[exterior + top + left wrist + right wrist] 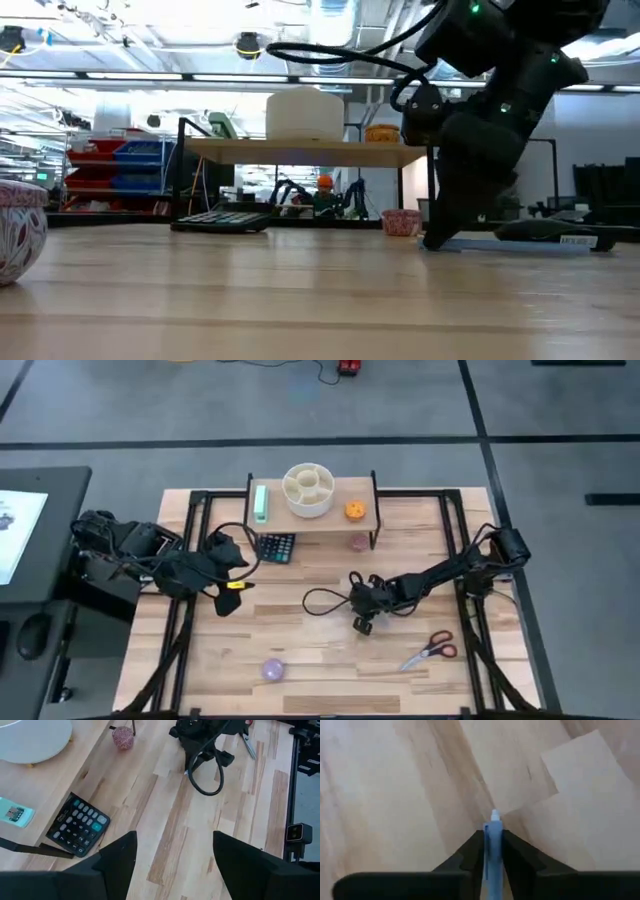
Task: Stock shelves
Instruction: Put the gray pen into the white desk organizer
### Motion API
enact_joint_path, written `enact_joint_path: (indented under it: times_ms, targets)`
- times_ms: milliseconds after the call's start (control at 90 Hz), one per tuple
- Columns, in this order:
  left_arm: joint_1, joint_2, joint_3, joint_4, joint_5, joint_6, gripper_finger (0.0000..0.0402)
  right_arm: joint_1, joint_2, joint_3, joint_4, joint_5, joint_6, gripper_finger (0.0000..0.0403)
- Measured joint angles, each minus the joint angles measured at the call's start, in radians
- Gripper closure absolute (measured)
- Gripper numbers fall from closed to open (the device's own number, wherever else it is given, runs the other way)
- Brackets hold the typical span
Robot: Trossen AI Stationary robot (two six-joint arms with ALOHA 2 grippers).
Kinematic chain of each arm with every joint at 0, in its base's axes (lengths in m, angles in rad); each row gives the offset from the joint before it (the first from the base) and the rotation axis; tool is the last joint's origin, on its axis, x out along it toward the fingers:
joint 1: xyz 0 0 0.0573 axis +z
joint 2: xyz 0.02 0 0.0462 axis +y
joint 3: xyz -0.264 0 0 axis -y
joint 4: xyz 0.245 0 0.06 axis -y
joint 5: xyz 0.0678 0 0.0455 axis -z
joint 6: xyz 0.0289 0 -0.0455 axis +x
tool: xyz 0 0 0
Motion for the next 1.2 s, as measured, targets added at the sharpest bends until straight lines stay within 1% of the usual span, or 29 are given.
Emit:
enact_joint_path:
  times_ms: [122, 244, 367, 456, 567, 767, 989, 1200]
  targets:
    - [0.000, 0.000, 0.000, 0.000, 0.000, -0.004, 0.0164, 0.030, -0.037, 0.003, 0.001, 0.067, -0.003, 0.0282]
    - [0.000, 0.000, 0.000, 0.000, 0.000, -0.010, 0.0164, 0.093, -0.058, -0.019, 0.021, 0.173, 0.010, 0.0242]
    - [0.000, 0.000, 0.000, -0.001, 0.000, -0.011, 0.0164, 0.146, -0.047, -0.091, 0.109, 0.223, 0.077, 0.0214]
    - [0.000, 0.000, 0.000, 0.000, 0.000, -0.013, 0.0164, 0.164, -0.020, -0.156, 0.233, 0.230, 0.113, 0.0205]
    - [0.000, 0.000, 0.000, -0.001, 0.000, -0.027, 0.0164, 0.161, 0.018, -0.201, 0.381, 0.248, 0.110, 0.0205]
    - [0.001, 0.000, 0.000, 0.000, 0.000, -0.031, 0.0164, 0.155, 0.097, -0.209, 0.471, 0.286, 0.075, 0.0217]
    - [0.001, 0.000, 0.000, -0.002, -0.001, -0.048, 0.0164, 0.198, 0.175, -0.204, 0.506, 0.339, 0.090, 0.0245]
    - [0.001, 0.000, 0.000, -0.007, -0.002, -0.050, 0.0164, 0.236, 0.181, -0.205, 0.502, 0.363, 0.106, 0.0281]
